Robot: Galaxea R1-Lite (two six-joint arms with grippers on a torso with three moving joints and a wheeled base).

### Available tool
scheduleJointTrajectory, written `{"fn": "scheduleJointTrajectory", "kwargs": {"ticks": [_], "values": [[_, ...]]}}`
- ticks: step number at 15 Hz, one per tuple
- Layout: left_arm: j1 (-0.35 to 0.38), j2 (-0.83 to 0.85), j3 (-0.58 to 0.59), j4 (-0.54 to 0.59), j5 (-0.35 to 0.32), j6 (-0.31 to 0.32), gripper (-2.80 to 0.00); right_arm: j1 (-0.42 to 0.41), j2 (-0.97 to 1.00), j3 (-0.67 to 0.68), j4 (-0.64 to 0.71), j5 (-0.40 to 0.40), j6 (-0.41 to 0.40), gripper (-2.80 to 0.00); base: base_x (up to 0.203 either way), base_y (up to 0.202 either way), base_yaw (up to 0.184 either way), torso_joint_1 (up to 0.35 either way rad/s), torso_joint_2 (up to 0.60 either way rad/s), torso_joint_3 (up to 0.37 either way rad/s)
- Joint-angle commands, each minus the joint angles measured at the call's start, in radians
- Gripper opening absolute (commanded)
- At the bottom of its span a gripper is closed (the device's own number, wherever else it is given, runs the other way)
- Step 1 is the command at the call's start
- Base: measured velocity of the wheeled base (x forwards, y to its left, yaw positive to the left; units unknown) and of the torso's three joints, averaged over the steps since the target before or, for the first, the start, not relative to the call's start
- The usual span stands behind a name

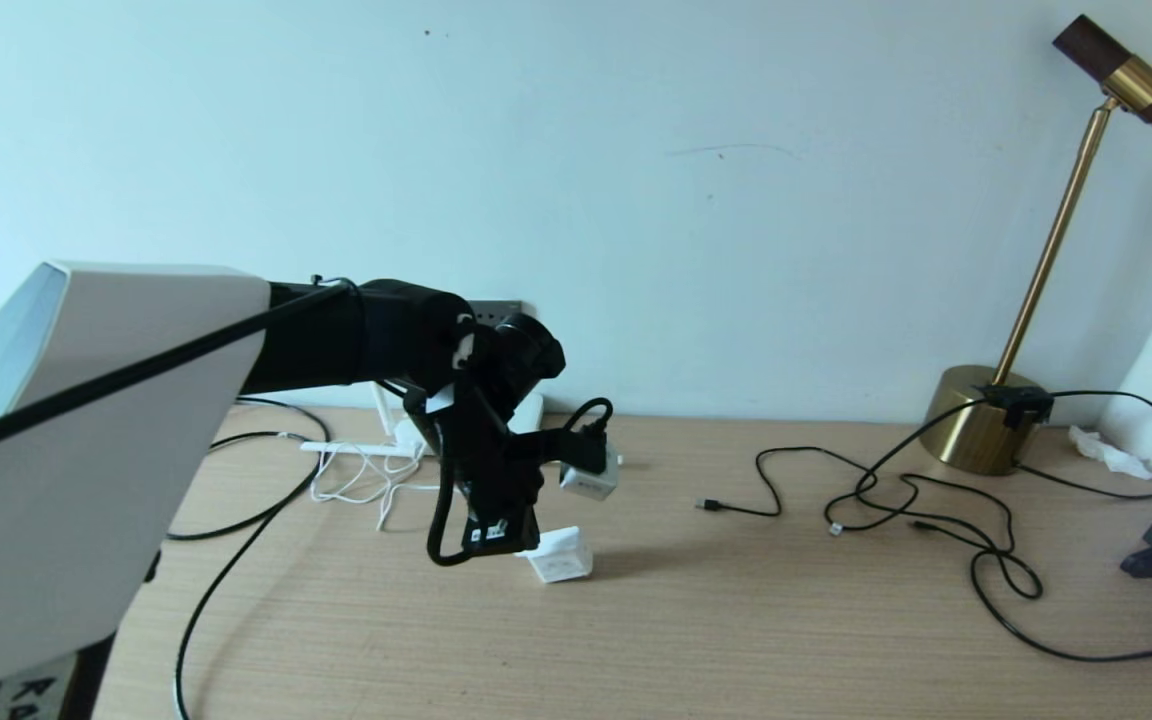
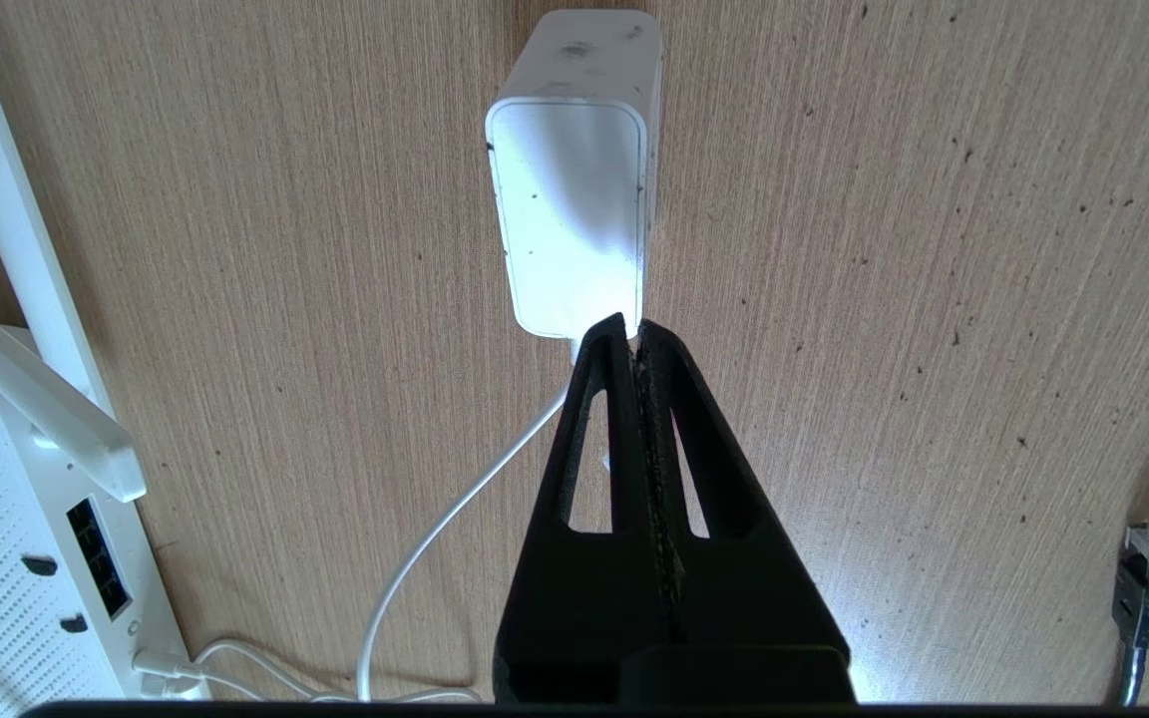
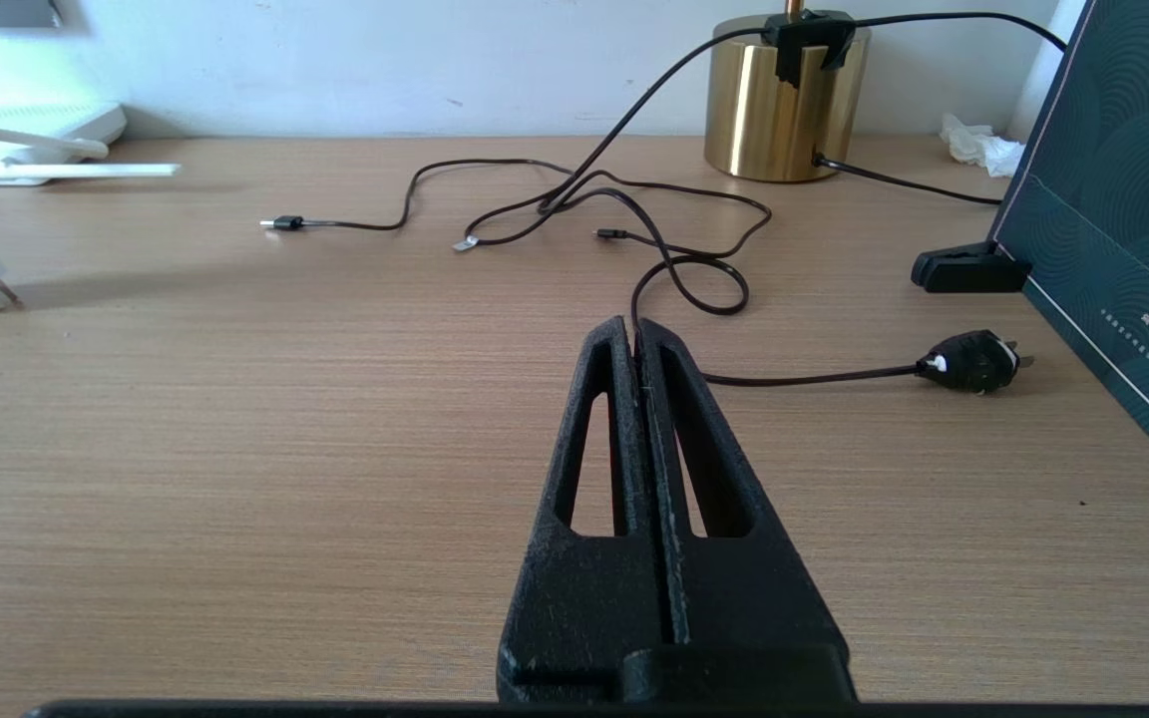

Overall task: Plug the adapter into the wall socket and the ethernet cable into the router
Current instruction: Pick up plug

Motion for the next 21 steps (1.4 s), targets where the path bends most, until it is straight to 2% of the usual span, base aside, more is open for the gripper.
{"fn": "scheduleJointTrajectory", "kwargs": {"ticks": [1,2,21], "values": [[0.000,-0.008,0.001,0.007,-0.002,0.009,-2.35,0.000,0.000,0.011,0.000,0.000,0.000,-2.80,0.000,0.000,0.000,0.000,0.00,0.000],[0.000,-0.008,0.000,0.013,0.000,0.012,0.00,0.000,0.000,0.011,0.000,0.000,0.000,-2.80,0.000,0.000,0.000,0.000,0.00,0.000],[-0.002,0.035,-0.008,-0.001,0.006,0.009,0.00,0.000,0.000,0.011,0.000,0.000,0.000,-2.80,0.000,0.000,0.000,0.000,0.00,0.000]]}}
